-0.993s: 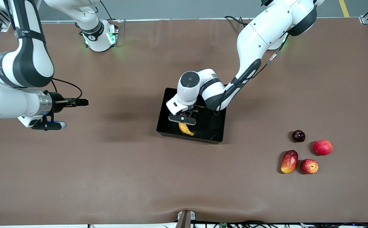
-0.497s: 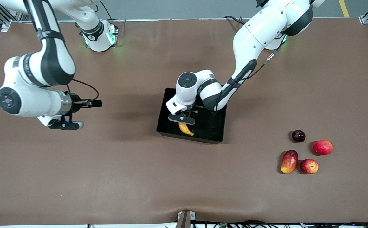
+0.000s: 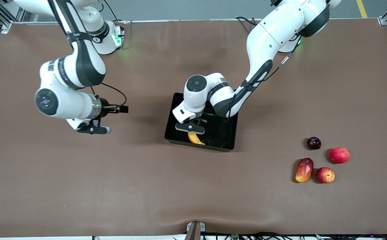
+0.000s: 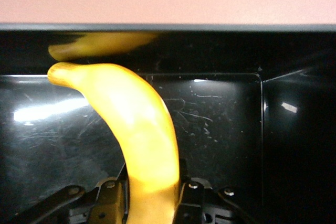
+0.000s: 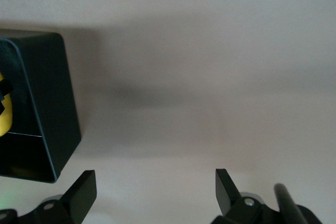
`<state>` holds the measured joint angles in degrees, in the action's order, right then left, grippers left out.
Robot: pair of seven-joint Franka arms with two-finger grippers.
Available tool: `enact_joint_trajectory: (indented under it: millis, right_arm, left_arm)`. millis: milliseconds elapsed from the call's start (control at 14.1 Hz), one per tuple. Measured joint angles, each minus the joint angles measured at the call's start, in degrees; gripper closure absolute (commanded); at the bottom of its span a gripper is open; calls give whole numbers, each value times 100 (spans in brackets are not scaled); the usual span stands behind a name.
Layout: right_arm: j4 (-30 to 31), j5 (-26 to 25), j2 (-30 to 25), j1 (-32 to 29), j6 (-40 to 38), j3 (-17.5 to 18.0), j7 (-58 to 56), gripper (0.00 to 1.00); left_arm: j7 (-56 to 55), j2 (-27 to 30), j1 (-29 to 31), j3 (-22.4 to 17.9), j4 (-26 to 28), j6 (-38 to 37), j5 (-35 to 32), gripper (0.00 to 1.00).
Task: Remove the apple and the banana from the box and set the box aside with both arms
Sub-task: 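Grasp the banana with the left gripper while the right gripper grips the box, then carry the banana with the left gripper while the right gripper drags the box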
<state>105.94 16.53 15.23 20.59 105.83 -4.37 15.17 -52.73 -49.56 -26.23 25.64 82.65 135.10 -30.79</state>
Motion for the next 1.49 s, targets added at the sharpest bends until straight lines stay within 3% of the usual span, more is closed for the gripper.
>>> enact_joint_trajectory:
  millis: [639,1135,1206,1277,1348,1419,1490]
  right_arm:
    - [689,29,56,1182,1777,9,1272,0]
    - [927,30,501,1831,3203,10,2387,0]
    - [921,30,597,1931,3317,11,2522,8]
    - [901,29,686,2007,3381,10,2603,38]
    - [854,29,779,2074,3419,10,2632,77]
    - [773,29,880,2121,3439,10,2654,85]
    - [668,28,974,2146,3439,10,2661,100]
  left_arm:
    - [215,1040,169,22,-106,-932,90,100]
    - [2219,1758,1345,47,230,-1411,660,100]
    - [2547,1831,1592,110,354,-1411,714,100]
    - [2848,1893,1873,235,482,-1412,738,100]
    - [3138,1949,2226,446,634,-1415,749,100]
    - [3403,1979,2628,718,789,-1421,751,100]
    - [3673,1990,3070,1016,950,-1426,752,100]
